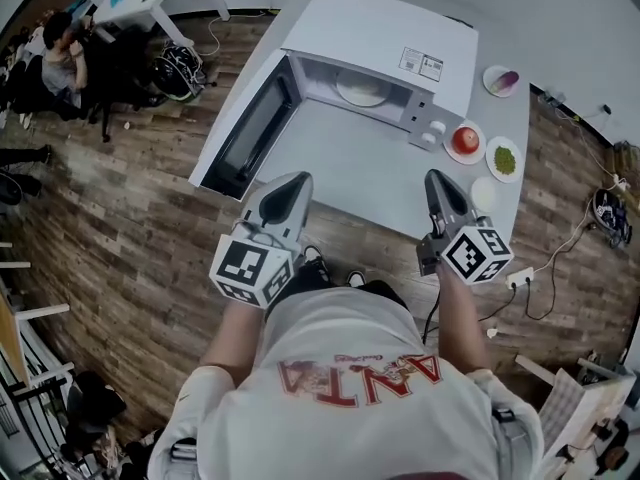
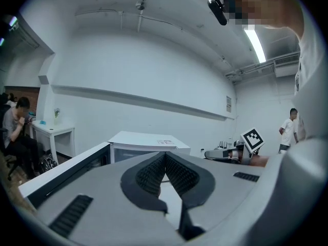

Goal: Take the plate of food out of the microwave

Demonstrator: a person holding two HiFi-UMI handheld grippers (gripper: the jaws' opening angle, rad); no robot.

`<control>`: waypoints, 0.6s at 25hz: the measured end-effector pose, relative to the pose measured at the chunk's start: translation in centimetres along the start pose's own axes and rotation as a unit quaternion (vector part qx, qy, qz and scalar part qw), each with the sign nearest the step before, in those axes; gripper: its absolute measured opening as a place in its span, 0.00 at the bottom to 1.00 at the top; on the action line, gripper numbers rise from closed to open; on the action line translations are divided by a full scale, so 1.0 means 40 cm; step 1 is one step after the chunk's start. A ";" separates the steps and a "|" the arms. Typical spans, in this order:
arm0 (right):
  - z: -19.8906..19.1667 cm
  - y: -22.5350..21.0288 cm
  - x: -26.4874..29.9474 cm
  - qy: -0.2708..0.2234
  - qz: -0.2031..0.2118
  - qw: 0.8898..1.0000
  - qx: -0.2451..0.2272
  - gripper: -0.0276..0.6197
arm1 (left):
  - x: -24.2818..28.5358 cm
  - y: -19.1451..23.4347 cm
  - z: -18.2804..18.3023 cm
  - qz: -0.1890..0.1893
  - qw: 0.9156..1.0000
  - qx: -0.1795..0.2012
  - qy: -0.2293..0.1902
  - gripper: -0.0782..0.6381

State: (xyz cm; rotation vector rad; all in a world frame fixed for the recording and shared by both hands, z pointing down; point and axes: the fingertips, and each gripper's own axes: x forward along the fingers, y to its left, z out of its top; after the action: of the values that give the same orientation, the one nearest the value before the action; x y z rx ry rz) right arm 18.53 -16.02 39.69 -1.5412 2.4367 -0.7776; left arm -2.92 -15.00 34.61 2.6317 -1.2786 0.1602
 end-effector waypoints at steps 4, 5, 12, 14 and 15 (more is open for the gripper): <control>0.012 0.021 0.061 0.000 -0.018 1.000 -0.006 0.05 | 0.042 0.067 0.017 -0.024 1.000 -0.005 -0.002 0.12; 0.013 0.029 0.078 0.000 -0.022 1.000 -0.008 0.05 | 0.049 0.083 0.018 -0.030 1.000 -0.009 -0.001 0.12; -0.015 0.104 0.168 0.009 -0.037 0.999 -0.019 0.05 | 0.070 0.168 -0.022 -0.069 0.997 -0.033 0.009 0.12; -0.026 0.108 0.175 0.015 -0.043 0.999 -0.019 0.05 | 0.073 0.177 -0.028 -0.076 0.996 -0.040 0.008 0.12; -0.029 0.108 0.176 0.017 -0.046 0.999 -0.019 0.05 | 0.073 0.178 -0.030 -0.080 0.996 -0.044 0.009 0.12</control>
State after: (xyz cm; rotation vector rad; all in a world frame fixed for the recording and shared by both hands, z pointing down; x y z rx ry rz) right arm 11.43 -20.35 39.49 -1.6783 2.4317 -0.7842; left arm -6.72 -21.24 37.35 2.6370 -1.0404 0.0990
